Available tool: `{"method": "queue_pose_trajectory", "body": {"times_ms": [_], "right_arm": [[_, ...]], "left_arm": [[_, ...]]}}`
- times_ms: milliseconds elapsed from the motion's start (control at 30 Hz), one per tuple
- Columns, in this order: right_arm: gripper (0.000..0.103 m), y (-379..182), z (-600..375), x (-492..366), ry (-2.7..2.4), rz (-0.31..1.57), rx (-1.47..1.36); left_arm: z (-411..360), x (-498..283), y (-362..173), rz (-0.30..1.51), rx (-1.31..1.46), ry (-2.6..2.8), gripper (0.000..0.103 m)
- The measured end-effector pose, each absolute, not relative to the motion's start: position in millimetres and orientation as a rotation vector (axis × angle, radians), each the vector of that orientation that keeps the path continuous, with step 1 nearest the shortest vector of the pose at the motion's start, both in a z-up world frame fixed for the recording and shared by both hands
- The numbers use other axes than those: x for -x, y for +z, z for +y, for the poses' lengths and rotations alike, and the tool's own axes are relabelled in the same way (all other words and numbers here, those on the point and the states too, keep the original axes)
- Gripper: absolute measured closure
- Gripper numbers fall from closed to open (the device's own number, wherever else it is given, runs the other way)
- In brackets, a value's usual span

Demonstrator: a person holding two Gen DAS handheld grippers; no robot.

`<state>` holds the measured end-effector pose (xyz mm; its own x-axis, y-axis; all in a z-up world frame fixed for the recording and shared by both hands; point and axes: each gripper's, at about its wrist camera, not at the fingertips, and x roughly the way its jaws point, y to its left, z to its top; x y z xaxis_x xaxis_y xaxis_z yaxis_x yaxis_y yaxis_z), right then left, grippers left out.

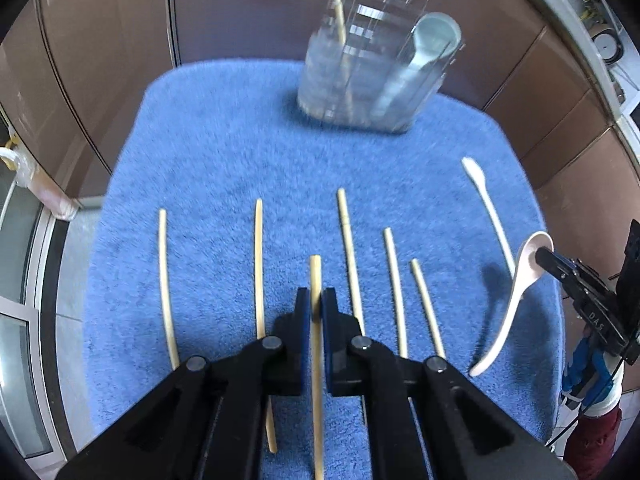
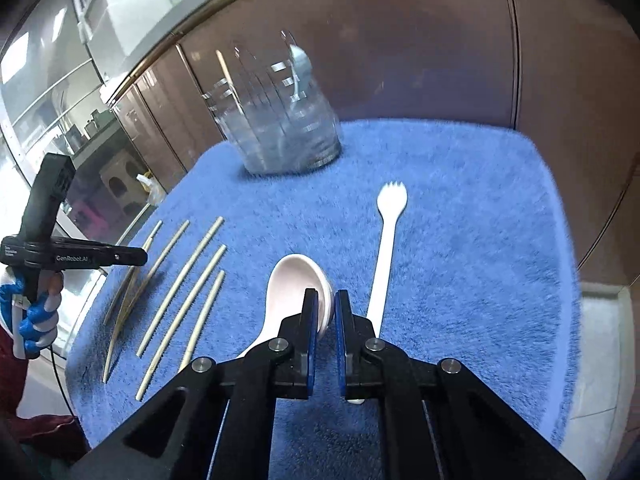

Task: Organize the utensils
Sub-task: 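Lift both items and lower them into the clear holder, opening both grippers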

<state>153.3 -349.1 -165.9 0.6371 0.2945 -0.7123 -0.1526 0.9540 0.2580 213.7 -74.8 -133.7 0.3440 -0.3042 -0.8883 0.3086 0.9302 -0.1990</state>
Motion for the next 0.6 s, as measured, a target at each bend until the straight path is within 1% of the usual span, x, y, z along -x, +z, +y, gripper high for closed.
{"method": "queue_pose_trajectory", "body": {"times_ms": [233,600], "right_arm": [[0.096,-127,-339,-124,0.199,0.736,-0.126],[0.097,-91,-319,-103,0.144,0.649,-0.058]], "left_arm": [[-59,-187,-94,1.020,0.049,-0.423,0.098],[-49,-172,-50,0.856,0.113,-0.428,0.098]]}}
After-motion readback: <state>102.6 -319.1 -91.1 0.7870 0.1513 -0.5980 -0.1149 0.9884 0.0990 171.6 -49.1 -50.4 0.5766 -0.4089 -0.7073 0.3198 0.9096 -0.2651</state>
